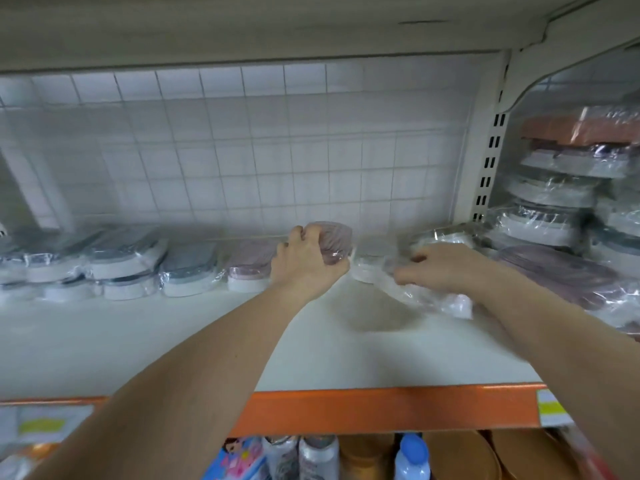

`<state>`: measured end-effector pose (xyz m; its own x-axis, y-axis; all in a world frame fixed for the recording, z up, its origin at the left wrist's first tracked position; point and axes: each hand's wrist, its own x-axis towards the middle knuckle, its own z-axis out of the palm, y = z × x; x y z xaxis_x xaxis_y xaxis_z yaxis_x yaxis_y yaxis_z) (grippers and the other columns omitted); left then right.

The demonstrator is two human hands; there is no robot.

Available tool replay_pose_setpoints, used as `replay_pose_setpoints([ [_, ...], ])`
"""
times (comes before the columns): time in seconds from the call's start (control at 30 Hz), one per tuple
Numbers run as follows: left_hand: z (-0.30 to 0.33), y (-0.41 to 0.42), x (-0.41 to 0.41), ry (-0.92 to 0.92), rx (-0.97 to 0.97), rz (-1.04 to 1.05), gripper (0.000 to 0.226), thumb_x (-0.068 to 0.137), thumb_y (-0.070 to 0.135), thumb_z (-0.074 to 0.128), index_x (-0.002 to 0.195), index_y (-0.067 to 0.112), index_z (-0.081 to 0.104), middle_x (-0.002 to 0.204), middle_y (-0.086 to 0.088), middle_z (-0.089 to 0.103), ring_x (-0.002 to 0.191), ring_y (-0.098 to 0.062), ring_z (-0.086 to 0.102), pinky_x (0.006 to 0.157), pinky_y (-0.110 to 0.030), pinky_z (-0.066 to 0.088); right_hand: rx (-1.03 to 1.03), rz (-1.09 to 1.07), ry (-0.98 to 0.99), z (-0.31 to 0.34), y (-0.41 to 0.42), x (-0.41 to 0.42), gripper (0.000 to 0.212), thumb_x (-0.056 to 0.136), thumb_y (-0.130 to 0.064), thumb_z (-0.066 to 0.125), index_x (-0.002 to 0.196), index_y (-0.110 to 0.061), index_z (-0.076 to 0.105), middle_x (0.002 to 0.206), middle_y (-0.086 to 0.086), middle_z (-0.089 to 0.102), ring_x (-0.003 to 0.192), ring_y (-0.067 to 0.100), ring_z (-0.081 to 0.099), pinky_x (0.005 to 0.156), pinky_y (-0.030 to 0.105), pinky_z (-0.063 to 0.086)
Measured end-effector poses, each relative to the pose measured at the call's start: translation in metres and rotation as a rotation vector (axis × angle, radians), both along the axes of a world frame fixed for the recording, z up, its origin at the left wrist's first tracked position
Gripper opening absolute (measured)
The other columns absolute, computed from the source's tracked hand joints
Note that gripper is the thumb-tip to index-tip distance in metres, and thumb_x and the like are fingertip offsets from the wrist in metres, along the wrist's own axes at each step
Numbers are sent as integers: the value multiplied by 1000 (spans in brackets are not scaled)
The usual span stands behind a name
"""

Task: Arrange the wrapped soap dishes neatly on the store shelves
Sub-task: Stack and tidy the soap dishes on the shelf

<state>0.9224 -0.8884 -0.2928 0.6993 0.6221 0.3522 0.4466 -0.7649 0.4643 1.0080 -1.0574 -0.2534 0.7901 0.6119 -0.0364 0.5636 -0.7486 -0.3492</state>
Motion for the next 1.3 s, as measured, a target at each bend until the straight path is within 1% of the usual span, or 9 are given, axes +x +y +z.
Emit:
replay_pose_setpoints([
  [0.1,-8,12,-10,15,6,4,63,76,50,63,129,24,42,132,-3,40,118,-33,42,101,-42,37,165,7,10,16,18,-15,46,81,-42,60,114,-11,63,116,9,63,102,24,58,84,30,47],
  [0.2,-17,18,-12,78,13,14,60,77,49,61,127,23,43,132,-3,40,119,-33,41,100,-40,35,369,-4,28,15,37,-22,48,83,-43,60,127,-25,54,126,2,57,103,20,52,77,24,41],
  [0.3,-24,26,-11,87,59,15,60,77,50,61,128,22,42,134,-4,38,119,-33,40,98,-39,34,497,-24,48,5,53,-20,51,84,-40,61,132,-26,50,131,2,54,119,22,49,90,24,37],
  [0.57,-33,40,6,236,220,94,71,80,65,49,133,19,35,141,-11,31,120,-35,40,100,-41,29,801,-92,304,-22,108,0,53,82,-41,62,132,-28,50,125,0,56,107,20,56,87,28,45],
  [0.7,-39,52,6,462,318,-4,86,73,76,44,139,24,26,140,-12,33,125,-33,36,103,-43,24,752,-111,335,-37,129,15,53,83,-43,60,132,-27,49,127,2,56,107,22,57,85,29,45],
  [0.87,-39,67,2,493,364,2,80,79,77,33,141,27,24,146,-13,30,136,-31,20,105,-57,17,422,-90,64,-46,136,25,52,83,-42,57,131,-24,48,130,7,55,119,30,50,93,30,39],
  [1.0,-36,77,2,506,401,22,76,82,73,35,141,28,22,140,-10,36,131,-29,26,96,-46,30,291,-123,-7,-51,139,31,56,81,-47,54,132,-25,46,131,12,52,121,35,46,97,38,41],
  [1.17,-38,84,4,535,453,33,76,83,74,30,142,27,20,138,-9,38,132,-26,25,91,-44,31,163,-111,-165,-55,151,30,53,87,-48,50,132,-21,44,133,15,45,123,36,38,95,40,37],
  [1.3,-41,89,3,525,464,57,77,83,76,26,142,28,20,137,-8,39,131,-26,26,87,-43,31,-43,-74,-270,-73,159,23,60,91,-51,45,142,-22,31,147,13,28,131,36,28,101,44,30],
])
